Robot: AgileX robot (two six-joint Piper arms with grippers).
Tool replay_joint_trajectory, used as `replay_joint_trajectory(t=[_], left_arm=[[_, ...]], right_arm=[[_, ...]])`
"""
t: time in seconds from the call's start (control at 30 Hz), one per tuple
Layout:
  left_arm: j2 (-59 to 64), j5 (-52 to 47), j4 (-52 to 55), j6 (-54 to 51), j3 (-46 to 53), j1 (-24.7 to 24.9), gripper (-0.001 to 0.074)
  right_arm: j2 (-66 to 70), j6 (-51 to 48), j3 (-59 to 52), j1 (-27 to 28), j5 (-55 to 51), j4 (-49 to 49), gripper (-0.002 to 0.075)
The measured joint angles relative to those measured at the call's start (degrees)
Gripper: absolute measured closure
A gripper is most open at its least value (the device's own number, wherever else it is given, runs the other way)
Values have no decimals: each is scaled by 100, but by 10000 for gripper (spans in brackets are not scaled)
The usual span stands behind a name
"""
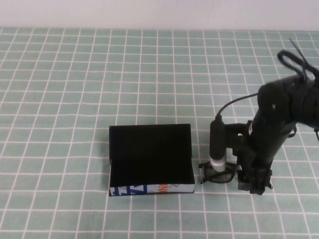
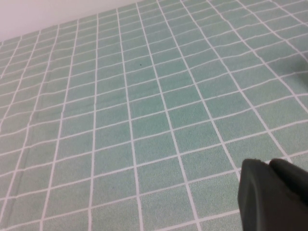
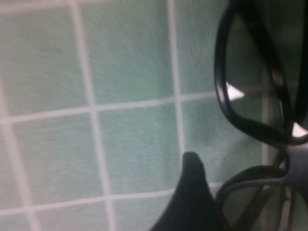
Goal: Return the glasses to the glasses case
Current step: Pick up the glasses from the table
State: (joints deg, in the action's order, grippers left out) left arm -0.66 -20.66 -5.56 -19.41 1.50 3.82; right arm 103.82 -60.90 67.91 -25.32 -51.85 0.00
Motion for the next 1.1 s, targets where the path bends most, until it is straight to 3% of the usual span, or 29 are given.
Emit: replay_joint_trajectory(t=[0.2,0.67,0.9,1.1], left_arm=[[0,0,0,0,0,0,737],[0,0,0,0,0,0,737],[0,0,0,0,0,0,737],[0,0,0,0,0,0,737]], right_arm=[[0,522,-322,0,702,-448,298],[113,569,-322,0,1087,-103,309],[142,589,-322,0,1053,-68,408],[142,597,-322,0,1028,-59,429]])
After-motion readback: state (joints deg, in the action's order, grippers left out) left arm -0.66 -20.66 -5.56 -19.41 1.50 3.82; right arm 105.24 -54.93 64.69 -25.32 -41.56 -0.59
